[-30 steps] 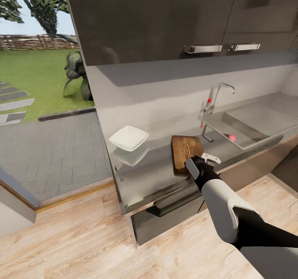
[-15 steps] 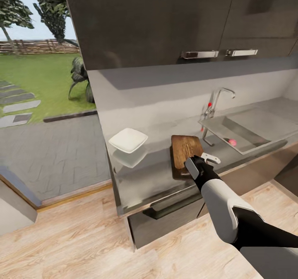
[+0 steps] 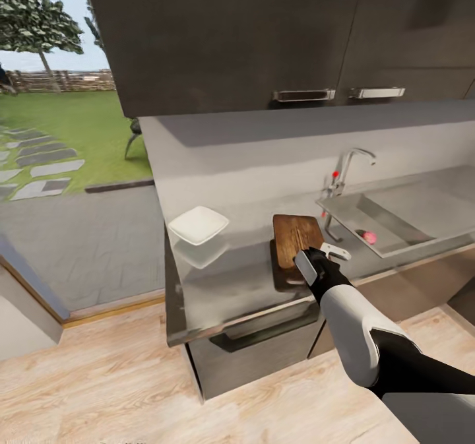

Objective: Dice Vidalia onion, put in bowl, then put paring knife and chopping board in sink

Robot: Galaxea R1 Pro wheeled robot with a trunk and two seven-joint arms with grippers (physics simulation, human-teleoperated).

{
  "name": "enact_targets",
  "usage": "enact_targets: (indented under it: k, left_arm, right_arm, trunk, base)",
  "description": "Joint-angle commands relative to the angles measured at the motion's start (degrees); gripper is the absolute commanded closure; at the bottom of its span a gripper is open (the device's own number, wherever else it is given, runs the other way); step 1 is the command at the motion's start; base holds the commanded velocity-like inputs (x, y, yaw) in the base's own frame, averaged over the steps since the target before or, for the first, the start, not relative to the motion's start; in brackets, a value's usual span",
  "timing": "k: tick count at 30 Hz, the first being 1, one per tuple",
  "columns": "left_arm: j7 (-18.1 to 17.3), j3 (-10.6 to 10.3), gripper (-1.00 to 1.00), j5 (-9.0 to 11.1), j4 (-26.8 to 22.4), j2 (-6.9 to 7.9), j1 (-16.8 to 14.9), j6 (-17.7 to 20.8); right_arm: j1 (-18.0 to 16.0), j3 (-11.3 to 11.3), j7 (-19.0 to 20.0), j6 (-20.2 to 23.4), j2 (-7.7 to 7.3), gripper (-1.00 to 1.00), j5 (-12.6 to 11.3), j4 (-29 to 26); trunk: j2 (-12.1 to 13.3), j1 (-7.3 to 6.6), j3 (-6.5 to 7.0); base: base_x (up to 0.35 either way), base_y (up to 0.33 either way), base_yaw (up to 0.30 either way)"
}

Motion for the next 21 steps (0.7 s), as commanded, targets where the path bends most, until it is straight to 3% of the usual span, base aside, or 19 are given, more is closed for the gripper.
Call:
enact_targets:
  k: [1,21]
  left_arm:
    - [0.0,0.0,-1.00,0.0,-0.1,0.00,0.0,-0.1]
    - [0.0,0.0,-1.00,0.0,-0.1,-0.01,0.0,-0.1]
  right_arm:
    - [0.0,0.0,-0.2,0.3,0.00,1.00,-0.3,-0.1]
    - [0.0,0.0,-0.2,0.3,0.09,1.00,-0.3,-0.1]
  trunk:
    - [-0.1,0.03,-0.01]
    - [-0.1,0.03,1.67]
  base:
    - [0.000,-0.300,0.173]
    - [0.000,-0.299,0.179]
